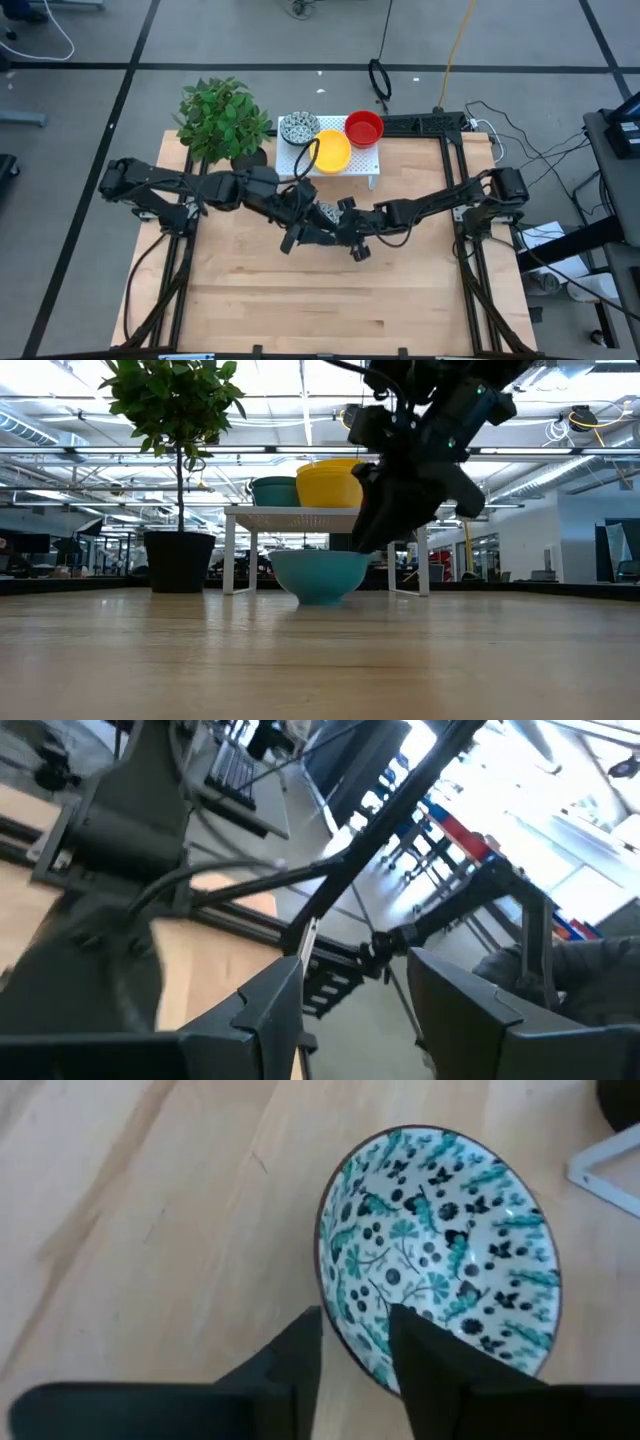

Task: Pick & Place Mini bowls
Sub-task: Stack the white patterned bowl on top of the white patterned bowl on the shelf

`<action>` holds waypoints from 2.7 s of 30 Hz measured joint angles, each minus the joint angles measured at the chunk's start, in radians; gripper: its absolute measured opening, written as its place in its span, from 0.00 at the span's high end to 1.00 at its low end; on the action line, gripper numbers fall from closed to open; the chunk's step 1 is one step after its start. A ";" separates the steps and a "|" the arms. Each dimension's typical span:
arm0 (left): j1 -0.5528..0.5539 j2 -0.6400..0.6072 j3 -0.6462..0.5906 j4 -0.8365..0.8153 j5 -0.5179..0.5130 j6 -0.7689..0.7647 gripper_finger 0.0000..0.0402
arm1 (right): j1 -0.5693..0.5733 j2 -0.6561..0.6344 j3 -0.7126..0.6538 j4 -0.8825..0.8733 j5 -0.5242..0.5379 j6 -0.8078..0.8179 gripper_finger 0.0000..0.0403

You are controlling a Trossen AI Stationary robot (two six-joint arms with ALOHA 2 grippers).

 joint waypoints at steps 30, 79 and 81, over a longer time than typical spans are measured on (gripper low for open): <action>-0.019 0.091 0.000 -0.756 -0.388 0.746 0.54 | 0.015 -0.837 -0.001 -0.465 0.032 0.619 0.63; -0.118 0.451 0.233 -0.846 -0.624 0.805 0.95 | 0.075 -1.008 -0.058 -0.707 -0.053 0.636 0.68; -0.117 0.451 0.306 -0.890 -0.636 0.801 0.96 | 0.075 -1.008 -0.069 -0.707 -0.053 0.630 0.68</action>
